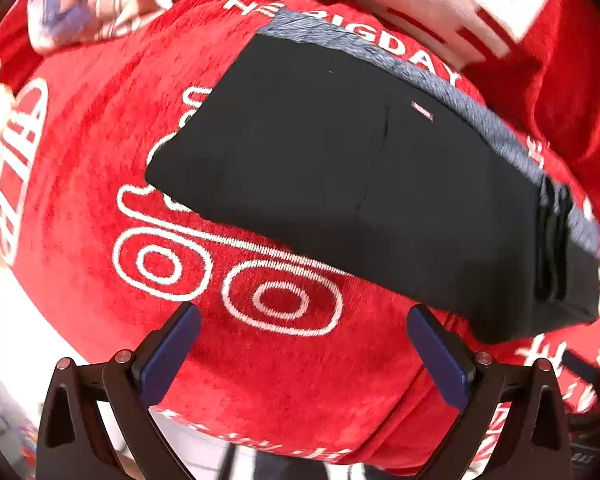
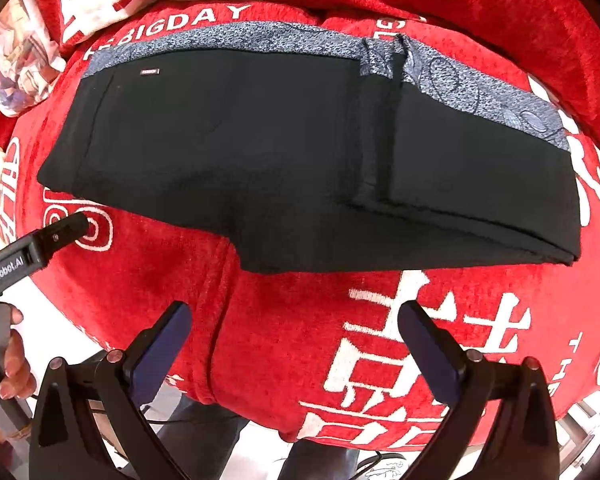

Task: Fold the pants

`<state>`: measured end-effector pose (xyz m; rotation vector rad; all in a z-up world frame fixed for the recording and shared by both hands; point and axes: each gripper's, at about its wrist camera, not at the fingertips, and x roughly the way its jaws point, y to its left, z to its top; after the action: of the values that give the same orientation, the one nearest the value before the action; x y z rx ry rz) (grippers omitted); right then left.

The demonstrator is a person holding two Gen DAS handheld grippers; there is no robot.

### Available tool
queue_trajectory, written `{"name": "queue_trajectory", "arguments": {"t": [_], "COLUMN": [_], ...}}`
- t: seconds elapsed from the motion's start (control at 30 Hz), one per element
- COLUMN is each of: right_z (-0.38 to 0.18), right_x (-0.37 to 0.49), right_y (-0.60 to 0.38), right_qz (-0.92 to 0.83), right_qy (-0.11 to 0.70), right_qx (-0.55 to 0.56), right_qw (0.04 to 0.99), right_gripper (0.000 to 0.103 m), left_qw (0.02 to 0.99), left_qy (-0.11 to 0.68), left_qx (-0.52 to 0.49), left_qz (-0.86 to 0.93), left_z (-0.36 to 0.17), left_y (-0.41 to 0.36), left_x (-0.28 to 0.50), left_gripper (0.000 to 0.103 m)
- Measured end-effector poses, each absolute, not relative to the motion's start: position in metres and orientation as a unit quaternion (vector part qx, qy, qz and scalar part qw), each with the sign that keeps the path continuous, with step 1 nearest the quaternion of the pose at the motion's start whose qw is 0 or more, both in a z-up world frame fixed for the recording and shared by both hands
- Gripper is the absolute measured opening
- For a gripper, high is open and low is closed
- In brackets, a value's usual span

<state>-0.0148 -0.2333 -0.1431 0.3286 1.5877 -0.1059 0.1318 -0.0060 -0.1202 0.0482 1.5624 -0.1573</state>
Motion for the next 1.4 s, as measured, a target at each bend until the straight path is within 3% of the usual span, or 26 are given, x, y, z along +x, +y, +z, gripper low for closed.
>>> {"name": "queue_trajectory", "arguments": {"t": [0.67,1.1,1.37,1.4], "right_z": [-0.165,-0.159,-0.143,-0.141], "right_x": [-0.015,-0.008,0.009,0.012], "right_y": [-0.22,-0.212,-0.225,-0.228], "right_qz": [-0.024,-0.007,0.006,0.009], "right_qy": [0.709,0.701,0.67,0.664], "right_qx": [0.181,0.175,0.217,0.225], "right_qw": [0.681,0.691,0.71,0.712], "right_gripper": [0.103,0.103,0.103,0.103], "left_qw": [0.688,0.693,0.7,0.705], "left_qy": [0.664,0.618,0.642,0.646], "left_qx": [-0.259,-0.328,-0.275,-0.257], "left_qz": [-0.137,-0.172,-0.145,-0.138], "left_z": [-0.154,-0.137,-0.158,-0.156], "left_y": [0.051,0.049,0.031,0.027], "left_x": [0.17,0.181,0.197,0.197], "left_gripper": [0.103,0.103,0.103,0.096]}}
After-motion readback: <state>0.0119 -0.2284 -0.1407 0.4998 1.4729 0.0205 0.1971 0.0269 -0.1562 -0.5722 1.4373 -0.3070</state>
